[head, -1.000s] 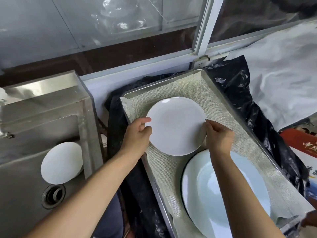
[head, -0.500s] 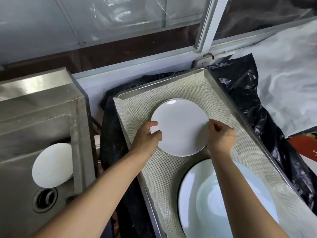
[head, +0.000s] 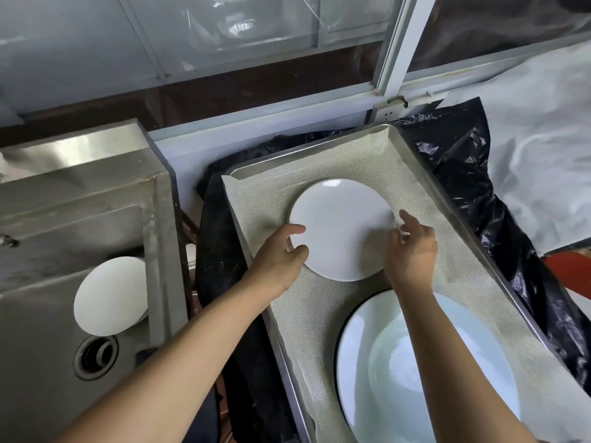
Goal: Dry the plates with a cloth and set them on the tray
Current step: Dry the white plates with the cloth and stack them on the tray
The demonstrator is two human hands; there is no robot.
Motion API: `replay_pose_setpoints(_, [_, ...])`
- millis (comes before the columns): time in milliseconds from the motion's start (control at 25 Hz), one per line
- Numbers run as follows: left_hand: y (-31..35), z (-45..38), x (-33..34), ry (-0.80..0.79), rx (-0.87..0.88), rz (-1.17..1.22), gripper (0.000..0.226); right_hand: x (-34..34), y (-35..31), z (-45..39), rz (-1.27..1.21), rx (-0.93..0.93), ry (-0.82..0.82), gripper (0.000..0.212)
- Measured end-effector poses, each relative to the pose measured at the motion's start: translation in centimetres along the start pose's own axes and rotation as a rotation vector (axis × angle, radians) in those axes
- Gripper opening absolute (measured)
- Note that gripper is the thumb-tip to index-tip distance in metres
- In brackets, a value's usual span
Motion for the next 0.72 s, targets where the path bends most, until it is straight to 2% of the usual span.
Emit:
replay_pose_setpoints(120, [0.1,1.6,-0.8,0.009,0.060,-0.064,0.046,0.3,-2.1,2.7,-0.071,-0.124,0.032,0.037])
replay_pose_setpoints(320, [0.1,5.8,-3.9,0.057,0.163,-0.113,0.044,1.9,-5.7,7.0,-0.213,-0.163,-0.112,0.037])
replay_pose_setpoints(720, [-2.1,16.1,-11.4,0.243,0.148,-0.057,0.044,6.2,-14.3,14.8,-0.212,-0.307,-0.279,0.033])
Point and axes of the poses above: each hand's wrist, its own z-axis away from the middle knuckle, its own x-axis out of the palm, y = z × x, the point moved 3 cm from there along -z, towards the middle knuckle, and after that the axes turned 11 degrees about -y, right-handed, at the moved point
